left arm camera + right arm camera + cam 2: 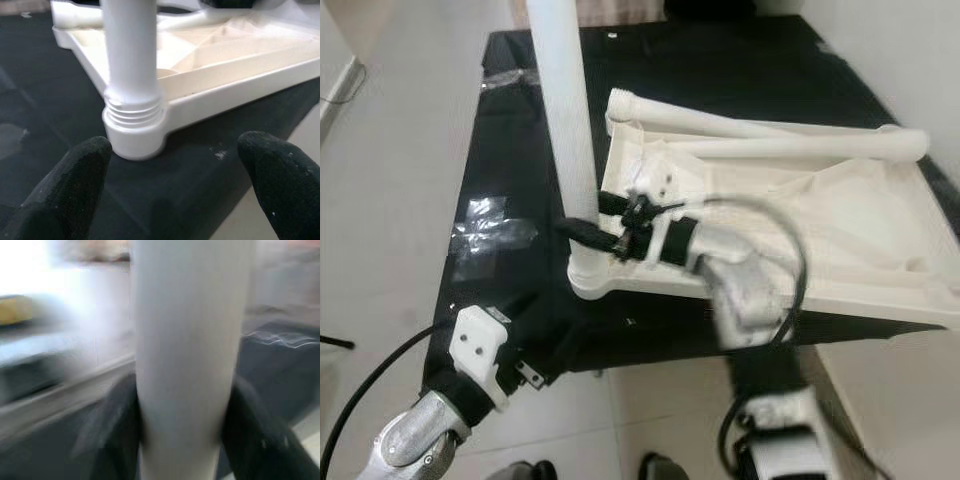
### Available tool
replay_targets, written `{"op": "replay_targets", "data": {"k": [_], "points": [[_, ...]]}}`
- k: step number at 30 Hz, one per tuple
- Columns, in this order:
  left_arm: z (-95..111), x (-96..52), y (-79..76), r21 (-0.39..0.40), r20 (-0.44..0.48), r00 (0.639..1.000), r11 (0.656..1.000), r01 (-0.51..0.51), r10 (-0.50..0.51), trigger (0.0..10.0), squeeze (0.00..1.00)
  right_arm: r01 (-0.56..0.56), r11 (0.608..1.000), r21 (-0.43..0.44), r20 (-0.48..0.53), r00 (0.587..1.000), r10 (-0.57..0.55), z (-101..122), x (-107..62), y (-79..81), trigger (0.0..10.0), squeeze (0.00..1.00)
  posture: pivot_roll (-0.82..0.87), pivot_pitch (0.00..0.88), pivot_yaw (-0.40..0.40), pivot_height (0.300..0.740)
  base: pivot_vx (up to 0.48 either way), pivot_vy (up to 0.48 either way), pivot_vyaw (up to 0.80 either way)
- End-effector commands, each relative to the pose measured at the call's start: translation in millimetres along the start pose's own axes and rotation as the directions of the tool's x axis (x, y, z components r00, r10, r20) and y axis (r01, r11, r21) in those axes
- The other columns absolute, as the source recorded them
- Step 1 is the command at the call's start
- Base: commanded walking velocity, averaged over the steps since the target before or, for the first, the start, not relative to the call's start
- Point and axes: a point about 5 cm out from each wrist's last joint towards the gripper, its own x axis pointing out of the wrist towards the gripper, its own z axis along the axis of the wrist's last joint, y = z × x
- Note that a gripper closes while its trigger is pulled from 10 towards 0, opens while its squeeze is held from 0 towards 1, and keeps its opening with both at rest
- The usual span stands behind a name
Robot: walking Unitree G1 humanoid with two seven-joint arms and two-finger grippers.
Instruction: Building children table
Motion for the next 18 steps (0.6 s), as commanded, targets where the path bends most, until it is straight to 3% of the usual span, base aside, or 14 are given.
{"op": "replay_targets", "data": {"k": [1, 4, 11, 12, 13, 15, 16, 17, 18], "points": [[-2.8, -0.5, 2.0, -0.009, -0.012, 1.000, 1.000, -0.005, 0.005, 10.0, 0.00, 0.180, 0.974, -0.139, -0.202, 0.958, -0.206, -31.6, -21.3, 0.1, 0.0, 0.00, -0.02, 0.233, -0.005, 0.740, 0.000, 0.000, 0.00], [-3.7, -0.5, 5.0, -0.008, -0.014, 1.000, 1.000, -0.006, 0.006, 10.0, 0.00, 0.129, 0.989, -0.067, -0.159, 0.978, -0.138, -27.7, -10.2, 8.3, 0.0, 0.00, -0.01, 0.222, 0.016, 0.740, 0.000, 0.000, 0.00], [-4.7, -1.0, 8.0, -0.008, -0.022, 1.000, 1.000, -0.013, 0.013, 10.0, 0.00, 0.127, 0.991, -0.037, -0.134, 0.982, -0.131, -23.3, 0.0, 9.1, 0.0, 0.00, 0.00, 0.220, 0.013, 0.740, 0.000, 0.000, 0.00], [-4.7, -1.0, 8.6, -0.008, -0.022, 1.000, 1.000, -0.016, 0.015, 10.0, 0.00, 0.136, 0.990, -0.033, -0.127, 0.982, -0.140, -21.4, 1.6, 9.9, 3.8, 0.00, 0.00, 0.220, 0.013, 0.740, 0.000, 0.000, 0.00], [-4.4, -0.9, 9.6, -0.002, -0.021, 0.999, 1.000, -0.026, 0.026, 10.0, 0.00, 0.128, 0.992, 0.003, -0.107, 0.986, -0.127, -16.8, 2.9, 14.7, 10.0, 0.00, 0.01, 0.215, 0.012, 0.740, 0.000, 0.000, 0.00], [-4.4, -0.7, 11.1, 0.003, -0.020, 0.999, 0.999, -0.041, 0.042, 10.0, 0.00, 0.014, 0.998, 0.068, -0.039, 0.999, -0.011, -5.1, 4.6, 23.4, 10.0, 0.00, 0.00, 0.211, 0.009, 0.740, 0.000, 0.000, 0.00], [-4.4, -0.3, 11.4, 0.004, -0.019, 0.999, 0.999, -0.045, 0.045, 10.0, 0.00, -0.069, 0.994, 0.087, -0.002, 0.998, 0.070, 0.9, 5.1, 24.6, 10.0, 0.55, 0.01, 0.212, 0.008, 0.740, 0.000, 0.000, 0.00], [-4.5, 0.0, 11.4, 0.004, -0.018, 0.999, 0.999, -0.045, 0.045, 10.0, 0.00, -0.122, 0.988, 0.092, 0.020, 0.993, 0.120, 4.3, 5.1, 24.6, 10.0, 0.71, 0.01, 0.212, 0.008, 0.740, 0.000, 0.000, 0.00], [-4.5, 0.0, 11.4, 0.004, -0.018, 0.999, 0.999, -0.045, 0.045, 10.0, 0.00, -0.122, 0.988, 0.092, 0.020, 0.993, 0.120, 4.3, 5.1, 24.6, 10.0, 0.71, 0.01, 0.212, 0.008, 0.740, 0.000, 0.000, 0.00]]}}
